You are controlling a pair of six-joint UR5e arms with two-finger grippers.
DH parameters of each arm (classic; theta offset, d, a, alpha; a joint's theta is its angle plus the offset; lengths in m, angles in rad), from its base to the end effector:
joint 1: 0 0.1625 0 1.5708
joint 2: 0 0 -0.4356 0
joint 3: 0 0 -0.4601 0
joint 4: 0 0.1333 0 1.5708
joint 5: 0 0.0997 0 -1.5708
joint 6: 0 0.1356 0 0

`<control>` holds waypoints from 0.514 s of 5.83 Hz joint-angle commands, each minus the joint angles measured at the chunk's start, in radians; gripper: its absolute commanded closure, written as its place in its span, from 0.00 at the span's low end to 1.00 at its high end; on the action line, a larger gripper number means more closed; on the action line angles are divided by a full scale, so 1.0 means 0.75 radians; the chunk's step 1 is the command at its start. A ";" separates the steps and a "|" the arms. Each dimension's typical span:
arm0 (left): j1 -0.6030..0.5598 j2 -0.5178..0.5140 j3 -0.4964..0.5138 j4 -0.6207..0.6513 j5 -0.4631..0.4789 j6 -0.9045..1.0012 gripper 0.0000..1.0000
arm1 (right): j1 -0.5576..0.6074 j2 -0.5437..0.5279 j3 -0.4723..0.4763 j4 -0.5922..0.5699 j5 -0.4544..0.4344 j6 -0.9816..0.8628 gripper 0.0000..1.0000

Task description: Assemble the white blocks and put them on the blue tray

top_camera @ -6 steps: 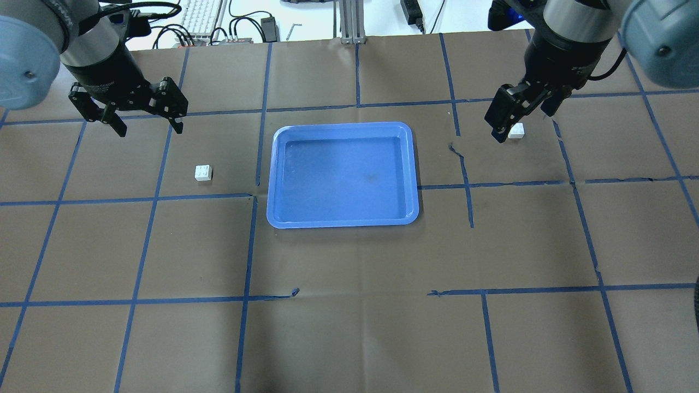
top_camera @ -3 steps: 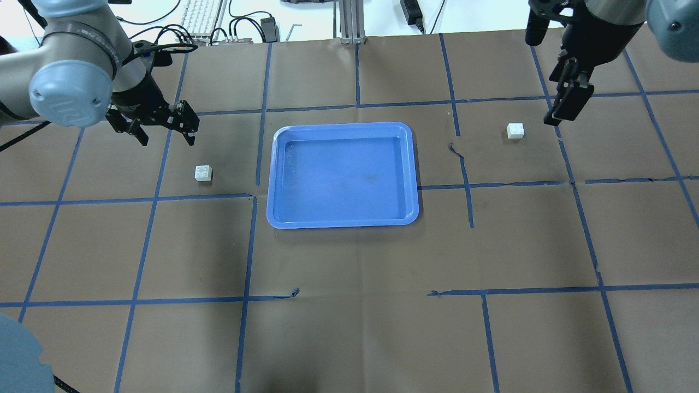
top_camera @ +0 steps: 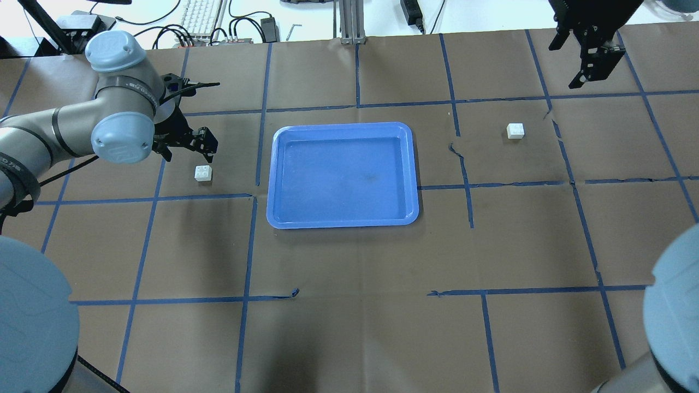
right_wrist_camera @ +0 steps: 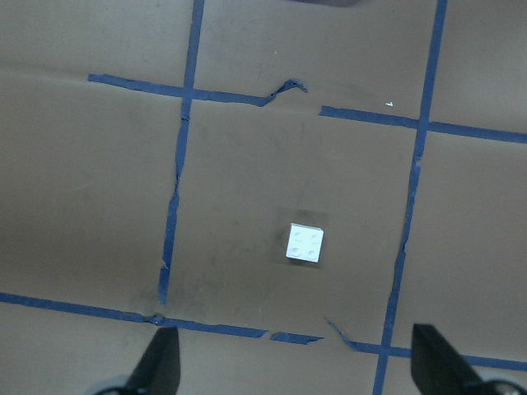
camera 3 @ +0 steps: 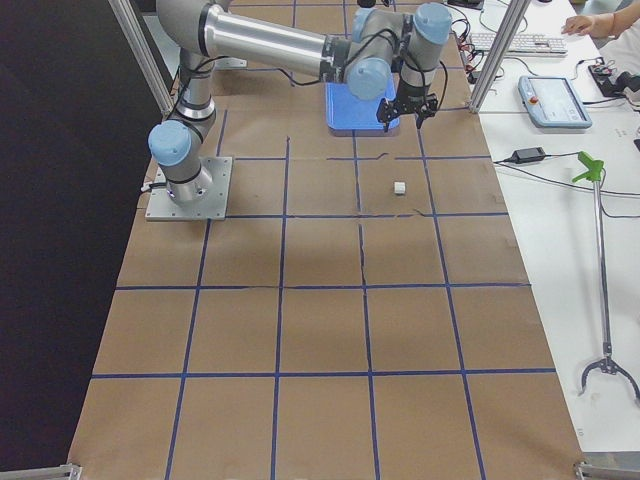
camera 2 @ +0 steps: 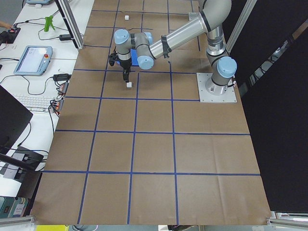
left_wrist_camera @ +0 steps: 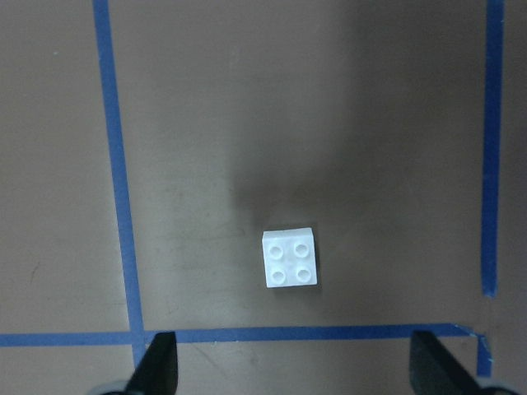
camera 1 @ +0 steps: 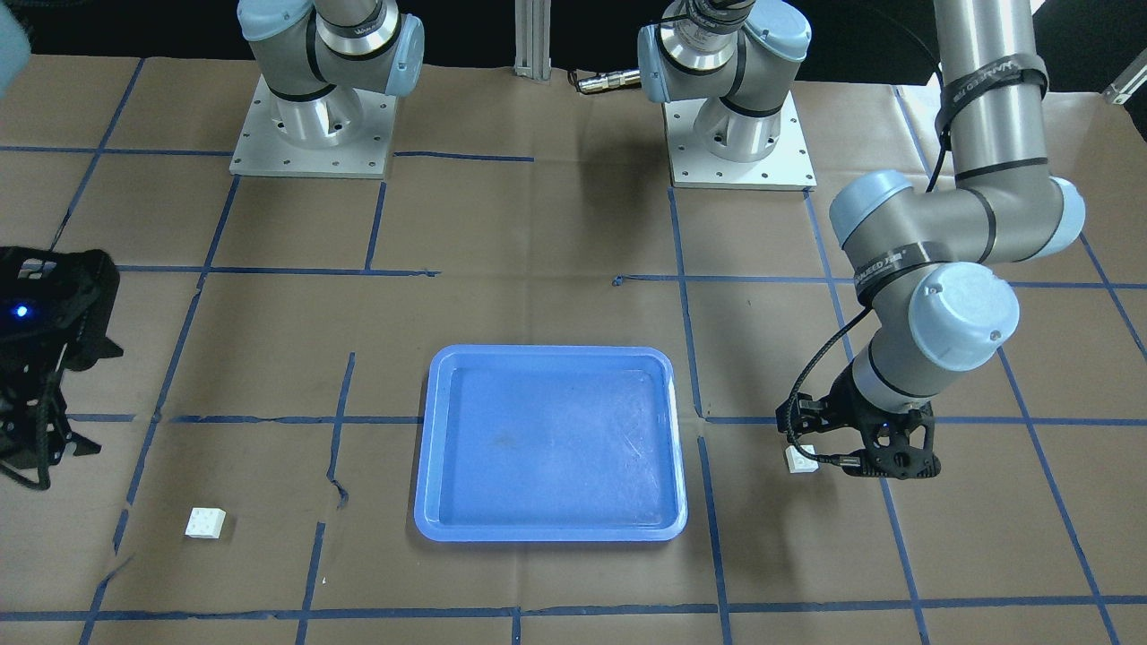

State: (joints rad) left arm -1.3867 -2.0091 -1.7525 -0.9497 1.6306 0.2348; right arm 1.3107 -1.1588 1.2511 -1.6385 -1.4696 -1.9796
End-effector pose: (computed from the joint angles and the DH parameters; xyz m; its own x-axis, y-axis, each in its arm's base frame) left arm -0.0024 -0.6710 0.1543 -0.9970 0.0509 -0.0584 0.0503 0.9987 0.0129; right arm -0.0454 -0.7422 0.3819 0.1460 -0.9891 0.0176 -0.9838 -0.1470 -0.1024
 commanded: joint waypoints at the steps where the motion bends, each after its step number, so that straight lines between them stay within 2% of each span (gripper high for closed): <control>1: 0.000 -0.094 -0.054 0.159 0.000 0.002 0.01 | -0.103 0.113 -0.059 0.013 0.171 -0.091 0.00; 2: 0.002 -0.105 -0.056 0.160 -0.002 0.004 0.01 | -0.174 0.192 -0.036 0.013 0.326 -0.132 0.00; 3: 0.000 -0.109 -0.056 0.160 -0.002 0.006 0.03 | -0.248 0.260 0.011 0.011 0.429 -0.142 0.00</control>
State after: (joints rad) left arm -1.3860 -2.0849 -1.7934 -0.8333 1.6294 0.2379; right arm 1.1761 -1.0131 1.2321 -1.6298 -1.2296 -2.0719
